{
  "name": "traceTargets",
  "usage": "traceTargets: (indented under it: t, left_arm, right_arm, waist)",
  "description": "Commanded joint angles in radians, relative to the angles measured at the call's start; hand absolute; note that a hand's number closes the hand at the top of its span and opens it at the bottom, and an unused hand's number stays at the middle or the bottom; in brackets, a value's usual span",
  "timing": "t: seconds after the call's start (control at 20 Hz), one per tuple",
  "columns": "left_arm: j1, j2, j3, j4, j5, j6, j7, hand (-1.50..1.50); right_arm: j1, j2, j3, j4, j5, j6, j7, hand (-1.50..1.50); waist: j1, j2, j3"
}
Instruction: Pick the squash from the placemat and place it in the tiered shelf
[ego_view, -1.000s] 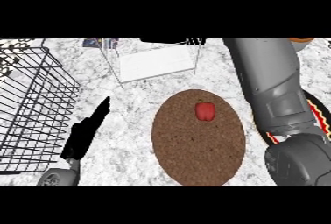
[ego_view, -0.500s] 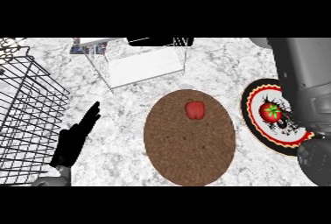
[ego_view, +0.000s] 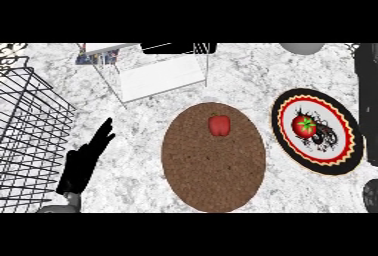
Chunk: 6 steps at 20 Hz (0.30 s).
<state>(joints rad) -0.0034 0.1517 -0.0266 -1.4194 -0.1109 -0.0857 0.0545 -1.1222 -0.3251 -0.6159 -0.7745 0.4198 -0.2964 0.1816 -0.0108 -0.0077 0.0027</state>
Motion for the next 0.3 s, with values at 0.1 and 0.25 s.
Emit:
traceTargets:
  t: [0.1,0.25]
  left_arm:
    - [-0.011,0.004,0.025,0.043,0.010,-0.008,0.015,0.00]
    - [0.007,0.025,0.021,0.021,0.006,-0.040,0.001,0.00]
  right_arm:
    - [0.162,-0.045,0.054,-0.190,-0.066,0.176,0.059,-1.50]
    - [0.151,-0.083,0.063,-0.120,-0.076,0.144,0.038,-1.50]
  waist:
    - [-0.004,0.002,-0.003]
    - [0.015,0.008,-0.003]
